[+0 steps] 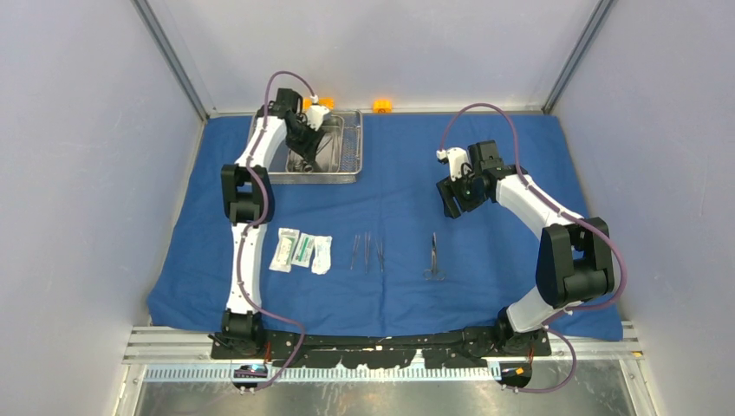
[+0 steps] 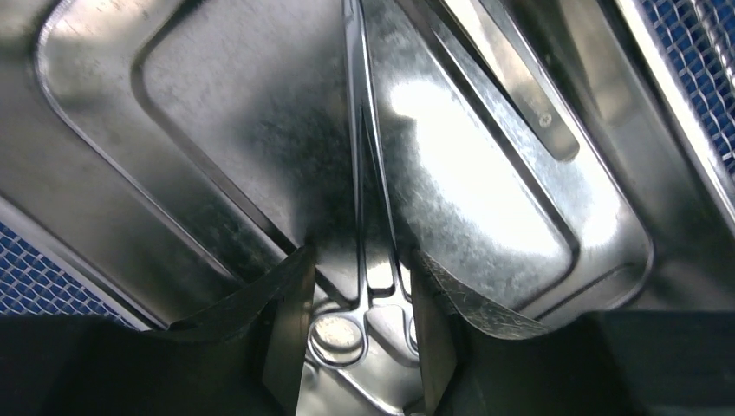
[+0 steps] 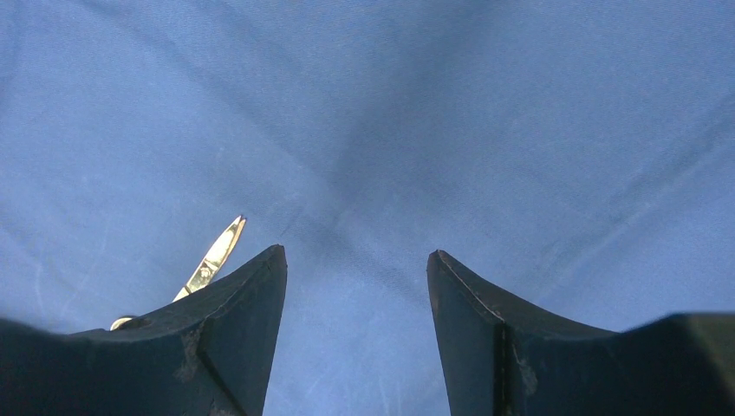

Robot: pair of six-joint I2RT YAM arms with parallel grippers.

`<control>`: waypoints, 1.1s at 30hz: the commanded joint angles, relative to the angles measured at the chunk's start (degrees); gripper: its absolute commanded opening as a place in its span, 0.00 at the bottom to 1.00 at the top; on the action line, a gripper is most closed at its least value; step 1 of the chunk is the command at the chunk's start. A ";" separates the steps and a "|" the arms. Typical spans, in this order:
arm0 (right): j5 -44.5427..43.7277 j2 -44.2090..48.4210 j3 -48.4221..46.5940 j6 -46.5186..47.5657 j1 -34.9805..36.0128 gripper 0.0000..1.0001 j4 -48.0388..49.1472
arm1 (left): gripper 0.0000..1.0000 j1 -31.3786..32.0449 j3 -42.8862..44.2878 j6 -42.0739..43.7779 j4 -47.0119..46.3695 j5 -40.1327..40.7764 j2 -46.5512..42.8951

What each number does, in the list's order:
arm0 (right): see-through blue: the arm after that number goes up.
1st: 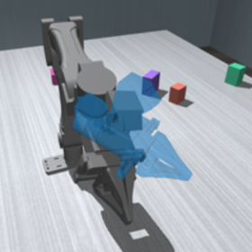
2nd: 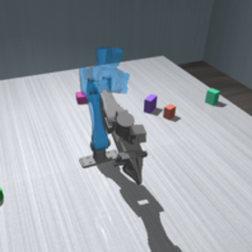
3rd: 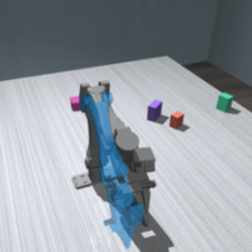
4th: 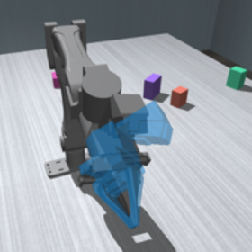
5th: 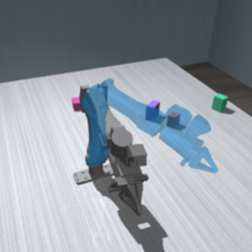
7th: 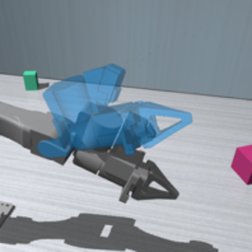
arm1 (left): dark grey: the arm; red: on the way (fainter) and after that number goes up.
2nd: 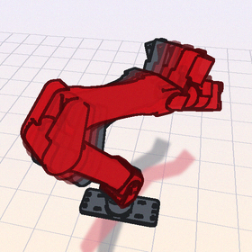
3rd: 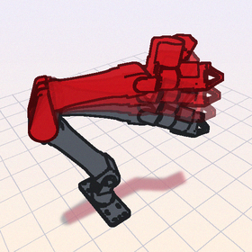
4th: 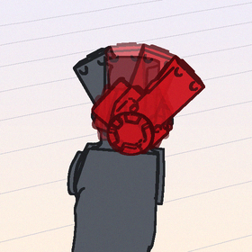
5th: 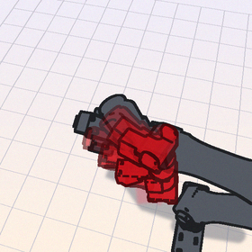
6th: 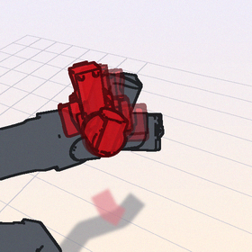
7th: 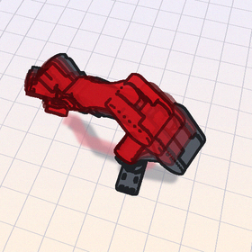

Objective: Open and lay out the surgical kit

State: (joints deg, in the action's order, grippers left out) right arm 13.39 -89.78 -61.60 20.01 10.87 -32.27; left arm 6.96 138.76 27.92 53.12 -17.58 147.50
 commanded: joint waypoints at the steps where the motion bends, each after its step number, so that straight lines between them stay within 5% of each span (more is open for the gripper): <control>1: 0.32 -0.25 -1.49 0.85 0.15 0.65 0.04 | 0.45 -0.75 -6.49 3.60 5.10 1.93 -2.76; 6: 0.65 -0.75 -1.85 0.72 0.12 0.65 0.02 | 0.39 -1.07 -6.97 3.89 6.58 1.78 -1.94; 16: 0.89 -1.31 -2.26 0.70 0.19 0.65 -0.32 | 0.08 -1.07 2.32 0.17 6.03 0.87 2.59; 23: 0.99 -1.63 -2.47 0.81 0.19 0.65 -0.51 | 0.00 -1.07 1.97 -5.81 -0.86 0.36 0.44; 33: 0.81 -1.71 -2.24 1.17 0.13 0.64 -0.50 | 0.03 -1.11 2.39 -10.48 -3.88 0.40 -1.42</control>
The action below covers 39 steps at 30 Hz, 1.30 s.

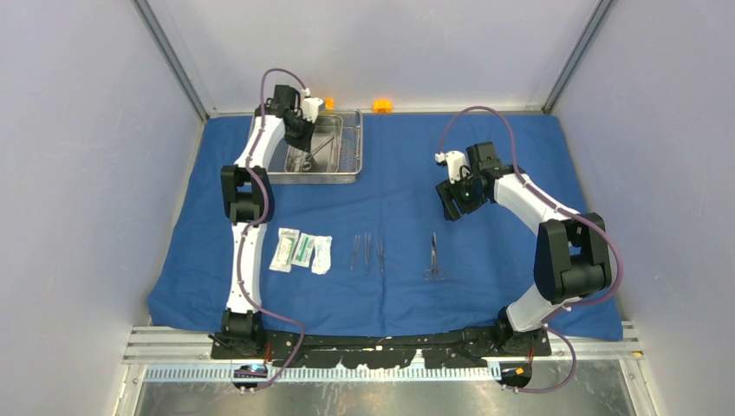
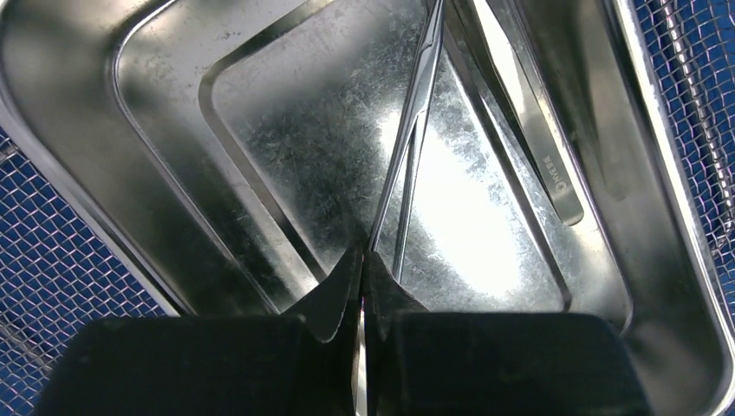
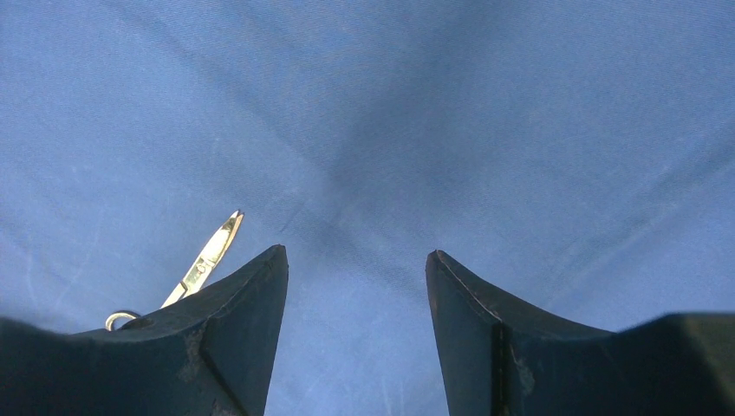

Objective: Open and lay out the surgical kit

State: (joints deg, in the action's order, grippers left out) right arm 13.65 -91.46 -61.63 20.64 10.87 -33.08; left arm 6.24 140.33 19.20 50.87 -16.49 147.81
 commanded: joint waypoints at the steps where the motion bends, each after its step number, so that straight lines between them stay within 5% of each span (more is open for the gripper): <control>1: 0.55 0.01 -2.19 0.55 0.14 0.64 0.30 | 0.05 -0.43 1.08 -1.16 -0.95 -0.73 -2.04; 14: 0.75 -1.25 -2.57 0.79 0.14 0.64 0.23 | 0.44 -2.66 -2.43 9.42 9.60 -0.99 -6.76; 39: 0.68 -2.89 -3.24 0.92 0.19 0.64 -0.41 | 0.48 -2.71 -1.67 17.68 15.92 3.99 -0.90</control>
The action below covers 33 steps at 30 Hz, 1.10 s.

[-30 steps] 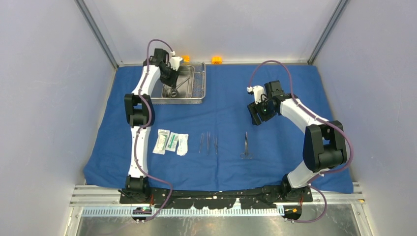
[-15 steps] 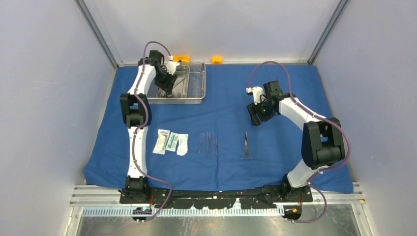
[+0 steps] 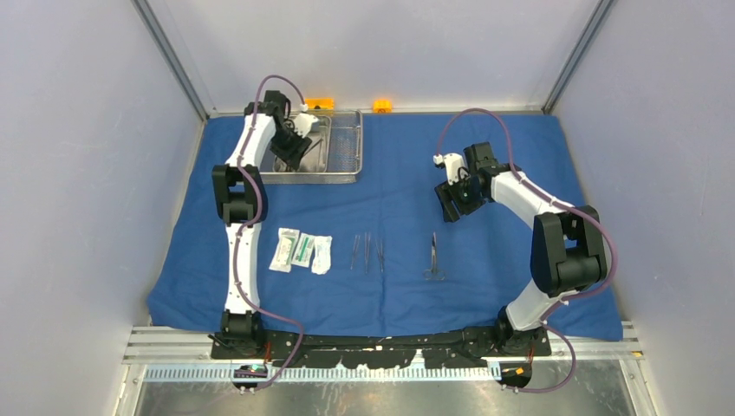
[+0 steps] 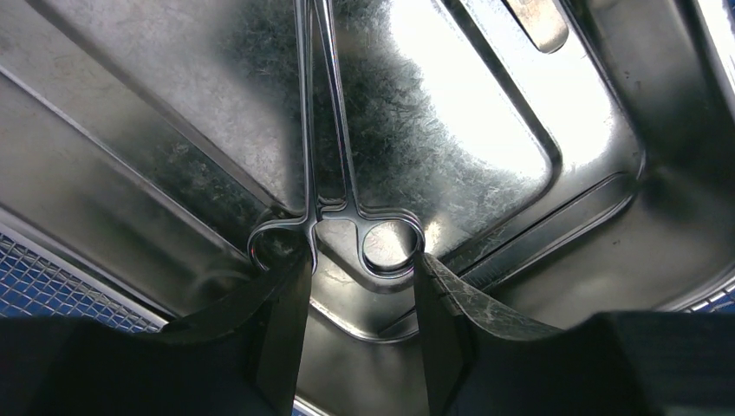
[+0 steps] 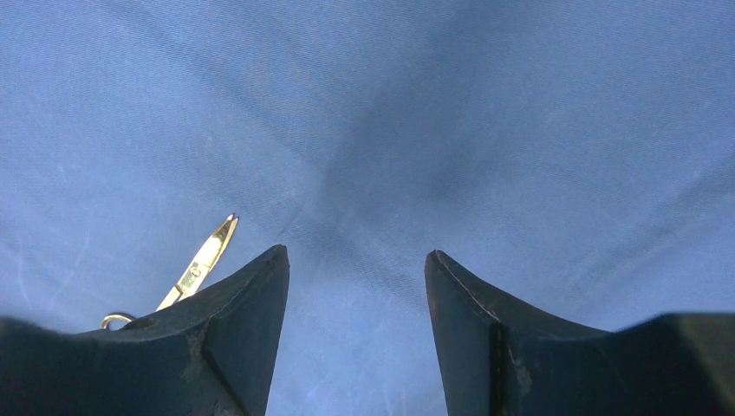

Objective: Open and lay out the surgical kit

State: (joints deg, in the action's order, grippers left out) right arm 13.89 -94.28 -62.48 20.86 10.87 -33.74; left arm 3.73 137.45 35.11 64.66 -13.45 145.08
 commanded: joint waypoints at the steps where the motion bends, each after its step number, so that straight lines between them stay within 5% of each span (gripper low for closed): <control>1: 0.45 -0.07 -2.39 0.67 0.13 0.64 0.25 | 0.48 -0.16 1.06 1.72 1.76 0.82 1.98; 19: 0.59 -0.47 -2.80 0.82 0.19 0.64 -0.28 | 0.01 0.32 -3.30 -0.14 -7.18 -0.22 -0.34; 33: 0.88 -0.30 -2.69 0.89 0.17 0.63 -0.46 | 0.00 0.15 -2.92 -4.33 -9.56 -3.60 -9.32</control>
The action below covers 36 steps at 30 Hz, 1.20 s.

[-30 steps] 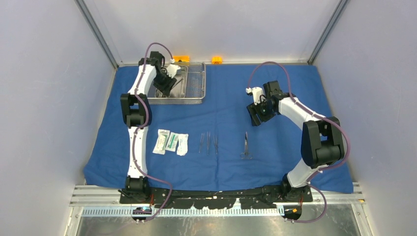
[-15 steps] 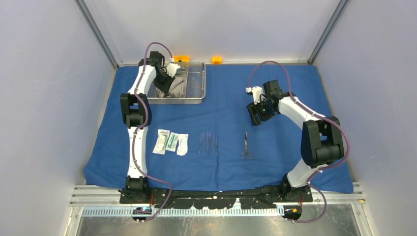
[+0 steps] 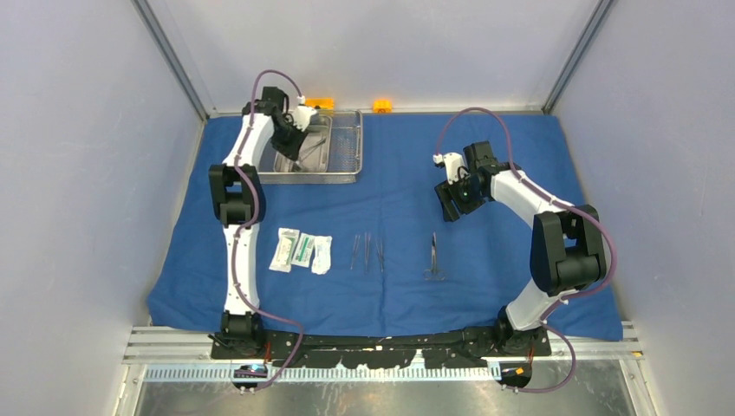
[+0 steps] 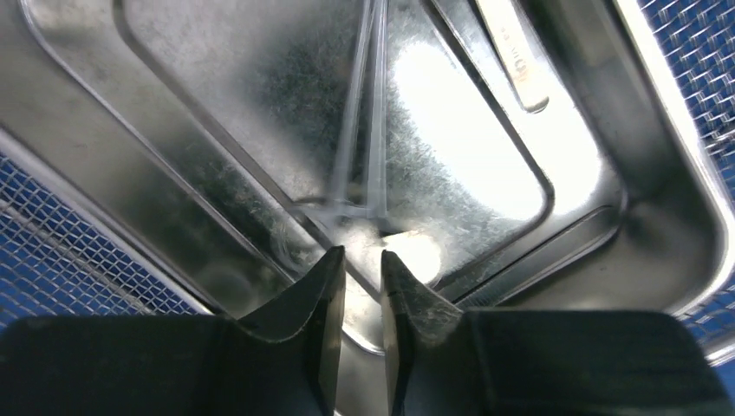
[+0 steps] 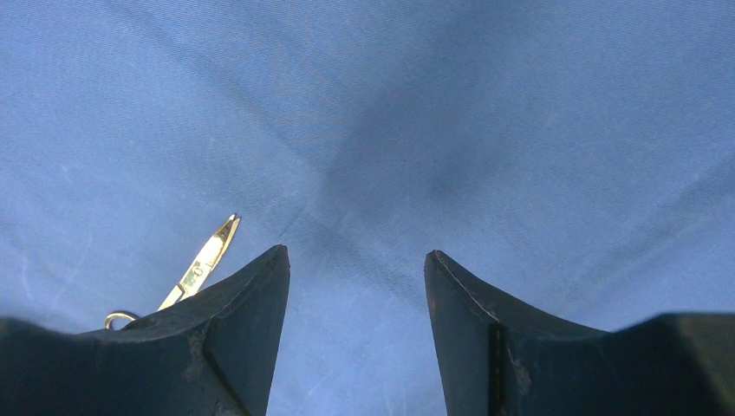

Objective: Open and lay out the surgical kit

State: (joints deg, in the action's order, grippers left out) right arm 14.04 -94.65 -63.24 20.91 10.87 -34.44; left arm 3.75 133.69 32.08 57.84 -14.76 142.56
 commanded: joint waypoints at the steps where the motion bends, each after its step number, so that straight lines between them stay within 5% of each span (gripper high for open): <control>1: 0.72 0.05 -1.92 0.86 0.13 0.63 0.23 | 0.00 0.12 0.95 -1.29 -2.64 -2.29 -6.99; 11: 0.81 0.03 -2.01 0.75 0.16 0.63 0.17 | 0.00 0.16 1.15 -0.51 -1.64 -1.90 -6.88; 16: 0.83 -0.03 -2.06 0.74 0.13 0.63 0.03 | 0.23 0.20 4.71 2.07 1.64 0.11 -2.15; 21: 0.72 -0.26 -2.06 0.73 0.17 0.63 0.04 | 0.33 0.23 6.76 4.58 2.80 1.61 1.35; 36: 0.63 -0.71 -2.26 0.76 0.18 0.63 -0.35 | 0.40 0.04 7.71 6.63 5.61 3.54 7.59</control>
State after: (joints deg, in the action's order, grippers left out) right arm 14.06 -95.29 -63.24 21.04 10.87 -34.96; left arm 3.79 140.66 38.04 60.95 -11.44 147.37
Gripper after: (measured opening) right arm 0.628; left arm 0.391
